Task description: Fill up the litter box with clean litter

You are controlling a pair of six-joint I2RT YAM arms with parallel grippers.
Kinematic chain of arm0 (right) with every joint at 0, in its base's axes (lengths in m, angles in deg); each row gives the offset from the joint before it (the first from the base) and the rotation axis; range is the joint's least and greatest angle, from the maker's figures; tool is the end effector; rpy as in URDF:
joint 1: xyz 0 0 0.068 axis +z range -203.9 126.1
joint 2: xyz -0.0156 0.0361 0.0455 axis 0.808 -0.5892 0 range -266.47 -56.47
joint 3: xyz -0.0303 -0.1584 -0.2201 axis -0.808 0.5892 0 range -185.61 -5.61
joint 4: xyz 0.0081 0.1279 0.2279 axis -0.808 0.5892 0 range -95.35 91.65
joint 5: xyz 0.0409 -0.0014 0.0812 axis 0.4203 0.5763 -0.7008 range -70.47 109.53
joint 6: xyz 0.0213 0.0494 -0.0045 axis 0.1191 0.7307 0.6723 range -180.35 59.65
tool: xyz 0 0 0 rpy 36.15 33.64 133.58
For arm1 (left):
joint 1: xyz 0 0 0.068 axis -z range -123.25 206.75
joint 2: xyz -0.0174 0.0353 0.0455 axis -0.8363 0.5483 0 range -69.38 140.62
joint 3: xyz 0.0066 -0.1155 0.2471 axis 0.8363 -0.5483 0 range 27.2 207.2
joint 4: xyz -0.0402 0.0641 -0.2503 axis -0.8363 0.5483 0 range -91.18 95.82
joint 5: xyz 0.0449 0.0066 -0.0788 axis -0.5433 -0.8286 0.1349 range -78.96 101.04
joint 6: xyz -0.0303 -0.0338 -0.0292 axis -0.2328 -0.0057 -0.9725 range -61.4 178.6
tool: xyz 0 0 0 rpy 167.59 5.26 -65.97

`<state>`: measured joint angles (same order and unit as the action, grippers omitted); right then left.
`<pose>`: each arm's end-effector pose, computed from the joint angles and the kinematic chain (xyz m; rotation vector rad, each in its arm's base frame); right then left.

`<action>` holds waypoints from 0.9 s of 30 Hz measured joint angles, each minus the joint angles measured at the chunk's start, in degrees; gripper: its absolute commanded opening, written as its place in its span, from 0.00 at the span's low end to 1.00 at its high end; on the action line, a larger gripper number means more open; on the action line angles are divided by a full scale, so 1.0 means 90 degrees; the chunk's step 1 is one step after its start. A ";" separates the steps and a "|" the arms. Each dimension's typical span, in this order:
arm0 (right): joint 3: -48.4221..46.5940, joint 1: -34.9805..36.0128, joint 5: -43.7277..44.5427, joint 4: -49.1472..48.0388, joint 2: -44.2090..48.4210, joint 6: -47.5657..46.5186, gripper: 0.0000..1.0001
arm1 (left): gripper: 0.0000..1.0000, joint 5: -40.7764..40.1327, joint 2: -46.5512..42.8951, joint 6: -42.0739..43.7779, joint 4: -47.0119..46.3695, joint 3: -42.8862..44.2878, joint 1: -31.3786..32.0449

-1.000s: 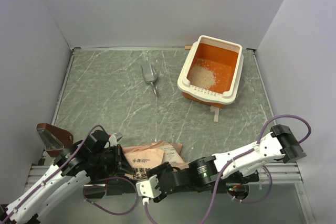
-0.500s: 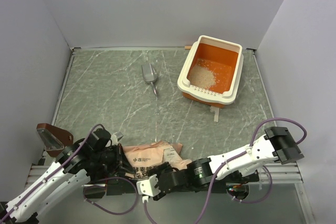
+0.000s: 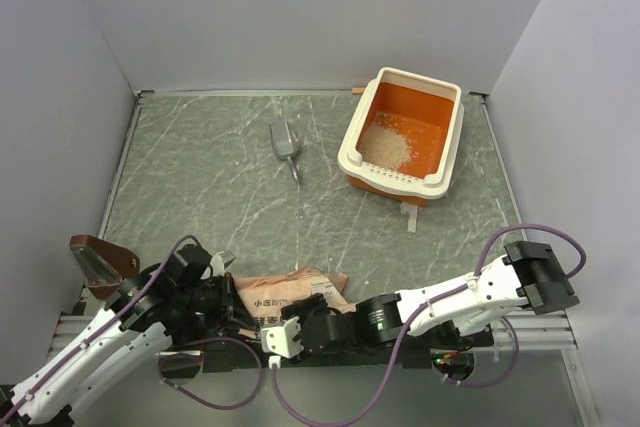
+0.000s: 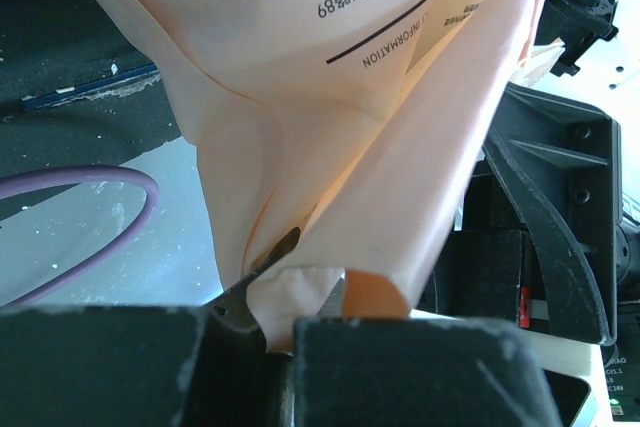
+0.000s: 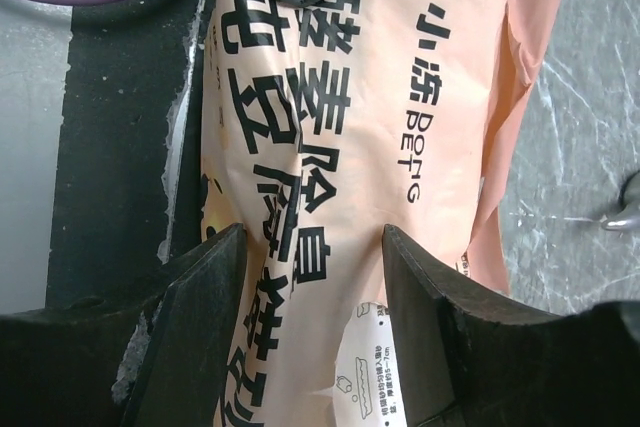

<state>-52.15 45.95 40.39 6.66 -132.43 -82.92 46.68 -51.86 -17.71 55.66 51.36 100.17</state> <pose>-0.0352 0.2773 0.2305 -1.8803 1.2464 0.3101 0.0369 -0.0637 0.2018 0.4575 -2.6465 1.2658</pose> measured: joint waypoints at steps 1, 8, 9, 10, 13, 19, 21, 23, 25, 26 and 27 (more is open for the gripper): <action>0.0000 -0.0002 -0.0032 0.0007 0.0005 -0.0005 0.63 | 0.01 0.0005 0.0000 0.0000 0.0000 0.0000 0.0000; -0.0002 -0.0039 -0.0289 0.0158 -0.0002 0.0010 0.37 | 0.01 0.0046 -0.0012 -0.0002 -0.0015 0.0000 0.0002; -0.0002 -0.0049 -0.0328 0.0165 -0.0015 0.0022 0.21 | 0.01 0.0051 -0.0017 -0.0002 -0.0019 0.0000 0.0002; -0.0002 -0.0058 -0.0359 0.0172 -0.0032 0.0024 0.07 | 0.01 0.0078 -0.0019 -0.0002 -0.0024 0.0000 0.0002; -0.0007 -0.0155 -0.0464 0.0141 -0.0109 0.0104 0.00 | 0.01 0.0109 -0.0019 0.0000 -0.0075 -0.0002 0.0019; -0.0036 -0.0610 -0.0809 0.0131 -0.0090 0.0257 0.00 | 0.27 -0.0151 0.0117 0.0189 -0.0146 0.0228 0.0019; -0.0090 -0.0954 -0.1127 0.0228 0.0039 0.0321 0.00 | 0.32 -0.0493 0.0396 0.0486 -0.0109 0.0687 0.0017; -0.0233 -0.1358 -0.1479 0.0457 0.0216 0.0350 0.00 | 0.48 -0.1076 0.0923 0.0991 0.0134 0.1571 0.0019; -0.0423 -0.1795 -0.1722 0.0726 0.0369 0.0325 0.00 | 0.57 -0.1749 0.1423 0.1486 0.0311 0.2523 0.0017; -0.0529 -0.2052 -0.1894 0.0874 0.0423 0.0284 0.00 | 0.70 -0.2164 0.1630 0.1719 0.0403 0.3016 0.0019; -0.0600 -0.2256 -0.2016 0.0988 0.0444 0.0245 0.00 | 0.70 -0.2429 0.1802 0.1875 0.0459 0.3385 0.0019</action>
<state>-57.55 25.65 22.25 15.55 -128.43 -80.71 24.82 -35.64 -0.84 59.79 81.83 100.34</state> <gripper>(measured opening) 0.016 0.533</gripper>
